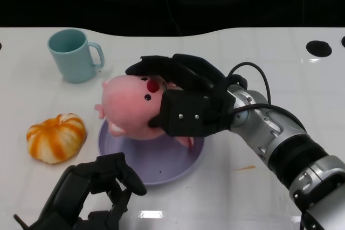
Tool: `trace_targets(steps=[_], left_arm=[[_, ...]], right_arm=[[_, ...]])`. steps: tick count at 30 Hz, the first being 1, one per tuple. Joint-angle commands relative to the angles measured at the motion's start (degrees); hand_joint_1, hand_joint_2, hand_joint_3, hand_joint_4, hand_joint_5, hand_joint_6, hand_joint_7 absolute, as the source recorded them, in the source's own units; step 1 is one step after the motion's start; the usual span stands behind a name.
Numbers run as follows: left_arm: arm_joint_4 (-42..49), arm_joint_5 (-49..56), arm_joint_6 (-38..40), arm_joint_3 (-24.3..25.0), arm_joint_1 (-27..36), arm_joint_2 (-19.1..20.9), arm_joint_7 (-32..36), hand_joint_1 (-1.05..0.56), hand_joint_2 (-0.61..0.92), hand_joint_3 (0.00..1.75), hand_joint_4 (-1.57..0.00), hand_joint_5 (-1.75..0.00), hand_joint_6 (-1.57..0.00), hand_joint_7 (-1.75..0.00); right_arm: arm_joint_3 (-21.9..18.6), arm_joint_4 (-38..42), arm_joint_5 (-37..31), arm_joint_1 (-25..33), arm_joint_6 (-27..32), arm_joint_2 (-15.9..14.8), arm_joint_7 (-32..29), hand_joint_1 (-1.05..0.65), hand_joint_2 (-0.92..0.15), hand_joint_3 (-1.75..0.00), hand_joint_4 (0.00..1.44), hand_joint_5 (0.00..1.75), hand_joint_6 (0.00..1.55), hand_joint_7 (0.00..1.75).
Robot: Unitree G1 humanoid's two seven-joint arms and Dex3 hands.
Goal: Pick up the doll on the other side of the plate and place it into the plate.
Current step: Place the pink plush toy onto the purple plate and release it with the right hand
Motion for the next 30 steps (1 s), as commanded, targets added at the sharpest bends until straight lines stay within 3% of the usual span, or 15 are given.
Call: trace_targets(steps=[1,10,19,30], left_arm=[[0.80,0.54,-1.03,0.36,-0.75,0.58,1.17,-0.03,0.51,1.12,-0.78,-1.59,-0.81,-1.24],[1.11,0.17,-1.03,0.39,-0.85,0.54,0.92,-0.04,0.51,1.13,-0.77,-1.59,-0.81,-1.24],[2.15,-0.66,-2.47,0.75,-0.96,0.73,0.58,-0.06,0.51,1.13,-0.77,-1.59,-0.81,-1.25],[2.16,-1.16,-2.71,1.30,-0.61,0.93,0.37,-0.05,0.51,1.14,-0.77,-1.57,-0.81,-1.24]], right_arm=[[0.35,-1.46,0.14,-1.93,-0.12,-0.97,2.10,-0.82,-0.92,-0.23,0.02,0.25,0.13,0.00],[2.15,-5.05,-1.86,-1.88,1.14,-2.38,5.02,-0.96,-0.92,-0.28,0.00,0.06,0.04,0.01],[1.99,-9.57,-1.48,-0.51,1.69,-4.27,6.83,-0.95,-0.92,-0.26,0.02,0.08,0.06,0.02],[-0.79,-22.94,1.53,8.10,-0.21,-10.76,8.65,-0.88,-0.92,-0.24,0.09,0.15,0.11,0.04]])
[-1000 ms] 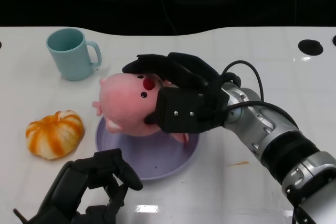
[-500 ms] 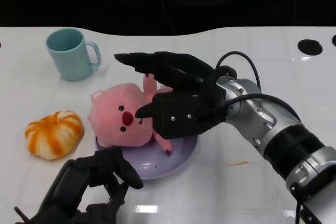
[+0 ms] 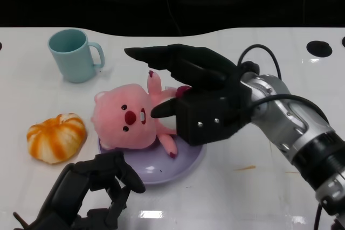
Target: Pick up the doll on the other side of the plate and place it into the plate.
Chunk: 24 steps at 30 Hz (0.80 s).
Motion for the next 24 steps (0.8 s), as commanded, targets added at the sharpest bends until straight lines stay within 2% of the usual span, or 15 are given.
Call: trace_targets(steps=[1,2,6,14,15,19,24], left_arm=[[0.26,-0.89,-0.67,0.82,0.37,0.91,0.33,-0.05,0.51,1.13,-0.77,-1.57,-0.81,-1.24],[0.52,-0.88,-0.96,0.89,0.31,0.99,0.32,-0.05,0.51,1.13,-0.77,-1.57,-0.81,-1.25],[1.11,-0.97,-1.52,1.23,0.19,1.09,0.28,-0.05,0.51,1.13,-0.77,-1.57,-0.81,-1.25],[1.29,-1.17,-1.41,1.33,0.61,1.18,0.27,-0.05,0.52,1.13,-0.76,-1.57,-0.81,-1.24],[1.48,-1.09,-1.83,1.30,0.61,1.23,0.33,-0.05,0.52,1.12,-0.76,-1.56,-0.81,-1.23],[0.54,-1.23,-0.60,1.19,0.81,1.12,0.28,-0.05,0.53,1.11,-0.75,-1.56,-0.80,-1.23],[-0.71,-1.34,0.57,1.11,0.78,1.23,0.17,-0.05,0.54,1.10,-0.76,-1.55,-0.80,-1.22]], right_arm=[[-1.89,-3.68,1.88,3.69,-2.07,-2.56,-0.93,-0.86,-0.92,-0.21,0.11,0.18,0.13,0.05],[-2.42,-4.48,2.35,4.82,-2.88,-2.97,-1.53,-0.83,-0.92,-0.19,0.12,0.22,0.15,0.05],[-4.60,-8.38,3.55,9.71,-4.40,-4.44,-3.69,-0.71,-0.92,-0.15,0.05,0.64,0.25,0.07],[-9.43,-15.23,9.17,19.54,-7.06,-5.57,-5.22,-0.45,-0.92,-0.10,0.28,1.05,0.50,0.23],[-10.09,-16.02,10.01,20.76,-7.68,-5.84,-5.24,-0.39,-0.92,-0.09,0.31,1.14,0.54,0.30],[-12.67,-18.84,14.10,24.93,-10.02,-6.69,-4.28,-0.25,-0.91,-0.06,0.42,1.28,0.52,0.68],[-15.67,-23.42,21.09,30.89,-11.13,-7.61,-1.77,-0.06,-0.89,-0.10,0.56,1.37,0.65,0.87]])
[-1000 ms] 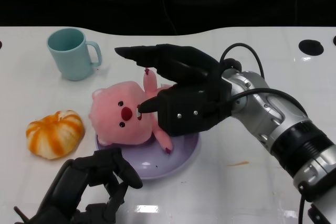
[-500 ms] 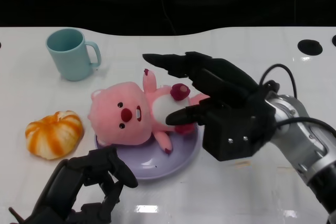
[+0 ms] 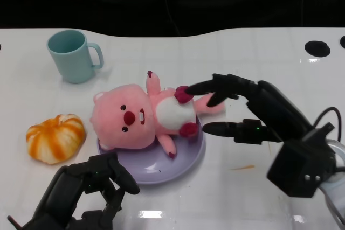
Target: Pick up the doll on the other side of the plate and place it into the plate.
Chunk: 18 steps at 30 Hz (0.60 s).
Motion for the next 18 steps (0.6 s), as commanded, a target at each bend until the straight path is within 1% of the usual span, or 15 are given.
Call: trace_targets(steps=[1,2,3,4,5,6,8,10,12,15,18], left_arm=[[-0.66,-0.16,0.25,0.28,0.03,0.80,0.20,-0.06,0.54,1.10,-0.76,-1.55,-0.80,-1.22],[-0.65,-0.19,0.03,0.28,0.00,0.84,0.19,-0.07,0.53,1.10,-0.76,-1.56,-0.80,-1.22],[-0.78,-0.16,0.07,0.26,0.03,0.82,0.23,-0.07,0.53,1.10,-0.76,-1.56,-0.80,-1.22],[-0.95,-0.17,0.20,0.26,0.08,0.81,0.26,-0.07,0.53,1.09,-0.77,-1.56,-0.81,-1.22],[-1.10,-0.20,0.32,0.27,0.13,0.81,0.25,-0.07,0.53,1.09,-0.77,-1.56,-0.81,-1.22],[-1.31,-0.19,0.56,0.27,0.20,0.80,0.27,-0.08,0.53,1.09,-0.77,-1.56,-0.81,-1.22],[-1.56,-0.11,0.72,0.29,0.27,0.90,0.26,-0.08,0.53,1.09,-0.77,-1.56,-0.81,-1.22],[-1.96,-0.32,1.17,0.30,0.36,0.92,0.14,-0.08,0.53,1.10,-0.78,-1.56,-0.81,-1.21],[-2.41,-0.45,1.67,0.30,0.37,0.99,0.02,-0.08,0.53,1.10,-0.78,-1.56,-0.81,-1.22],[-2.94,-0.61,2.36,0.33,0.27,1.16,-0.14,-0.06,0.52,1.11,-0.78,-1.57,-0.81,-1.22],[-3.61,-1.05,3.15,0.32,0.43,1.28,-0.27,-0.04,0.51,1.13,-0.78,-1.56,-0.81,-1.23]], right_arm=[[-2.46,-3.60,5.47,4.34,-0.63,-1.13,1.91,-0.03,-0.73,-0.44,0.61,1.38,0.67,0.95],[-2.85,-4.41,6.48,5.55,-0.63,-1.36,2.45,0.00,-0.57,-0.75,0.65,1.39,0.69,0.99],[-3.23,-5.23,7.26,6.68,-0.52,-1.67,3.05,0.02,-0.47,-0.94,0.68,1.40,0.72,1.02],[-3.56,-5.99,7.78,7.55,-0.26,-1.90,3.59,0.05,-0.41,-1.09,0.71,1.42,0.75,1.05],[-3.95,-7.24,8.34,8.65,0.60,-2.18,4.18,0.07,-0.38,-1.15,0.72,1.42,0.77,1.07],[-4.35,-8.71,8.90,9.77,1.81,-2.48,4.75,0.08,-0.37,-1.20,0.74,1.44,0.79,1.09],[-5.15,-12.36,10.94,12.40,5.23,-3.09,6.15,0.10,-0.37,-1.25,0.75,1.48,0.81,1.12],[-5.91,-16.14,13.03,15.11,8.67,-3.68,7.55,0.12,-0.37,-1.33,0.76,1.54,0.81,1.19],[-6.85,-19.75,13.23,18.00,11.14,-4.03,7.52,0.16,-0.37,-1.37,0.79,1.56,0.82,1.23],[-8.16,-25.66,13.86,21.95,17.93,-3.44,6.47,0.17,-0.38,-1.40,0.85,1.53,0.82,1.24],[-9.01,-30.14,15.04,24.92,23.17,-2.57,5.88,0.18,-0.45,-1.39,0.86,1.61,0.80,1.27]])
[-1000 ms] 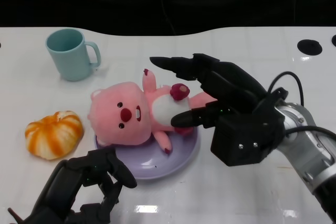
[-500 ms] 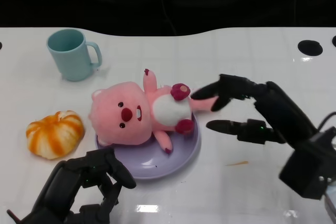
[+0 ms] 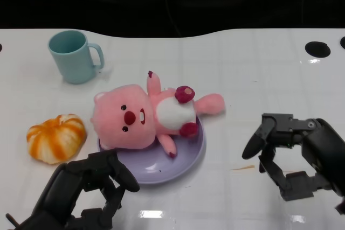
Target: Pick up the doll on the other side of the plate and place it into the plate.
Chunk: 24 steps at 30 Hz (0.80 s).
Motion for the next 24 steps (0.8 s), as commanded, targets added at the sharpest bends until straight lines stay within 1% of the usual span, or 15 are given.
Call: trace_targets(steps=[1,3,6,11,15,19,24], left_arm=[[-1.56,-0.51,1.37,0.36,0.20,0.89,-0.29,-0.04,0.51,1.13,-0.78,-1.56,-0.81,-1.22],[-1.89,-0.63,1.69,0.37,0.31,0.97,-0.33,-0.04,0.51,1.13,-0.78,-1.56,-0.81,-1.22],[-1.81,-0.70,1.06,0.70,0.38,1.44,-0.44,-0.04,0.51,1.13,-0.78,-1.55,-0.81,-1.22],[-3.03,-1.26,2.21,0.76,0.77,1.78,-0.62,-0.04,0.52,1.11,-0.77,-1.53,-0.81,-1.21],[-3.59,-1.02,2.39,0.49,1.02,1.77,-0.34,-0.04,0.53,1.11,-0.77,-1.52,-0.81,-1.20],[-3.24,-1.59,1.63,0.55,1.32,1.39,-0.17,-0.05,0.52,1.10,-0.77,-1.53,-0.82,-1.19],[-2.34,-1.75,1.07,0.76,1.03,1.70,-0.13,-0.04,0.53,1.10,-0.78,-1.53,-0.83,-1.19]], right_arm=[[-1.61,-4.56,1.97,2.72,5.05,0.50,-0.80,0.18,-0.46,-1.39,0.86,1.65,0.80,1.30],[-1.94,-5.58,2.53,3.37,6.82,0.76,-0.80,0.18,-0.46,-1.40,0.86,1.69,0.80,1.33],[-2.09,-5.27,2.28,4.04,7.69,1.56,-1.32,0.18,-0.46,-1.43,0.86,1.74,0.79,1.39],[-2.42,-2.35,1.60,3.17,6.18,1.28,-0.99,0.20,-0.43,-1.48,0.92,1.75,0.77,1.53],[-2.40,-0.16,1.24,2.31,5.25,-0.01,0.53,0.19,-0.41,-1.49,0.93,1.75,0.77,1.58],[-1.95,0.72,0.62,1.90,5.71,-1.49,2.36,0.17,-0.36,-1.52,0.92,1.75,0.76,1.63],[-1.02,1.53,0.48,0.98,6.54,-2.98,5.16,0.20,-0.37,-1.52,0.92,1.75,0.75,1.65]])
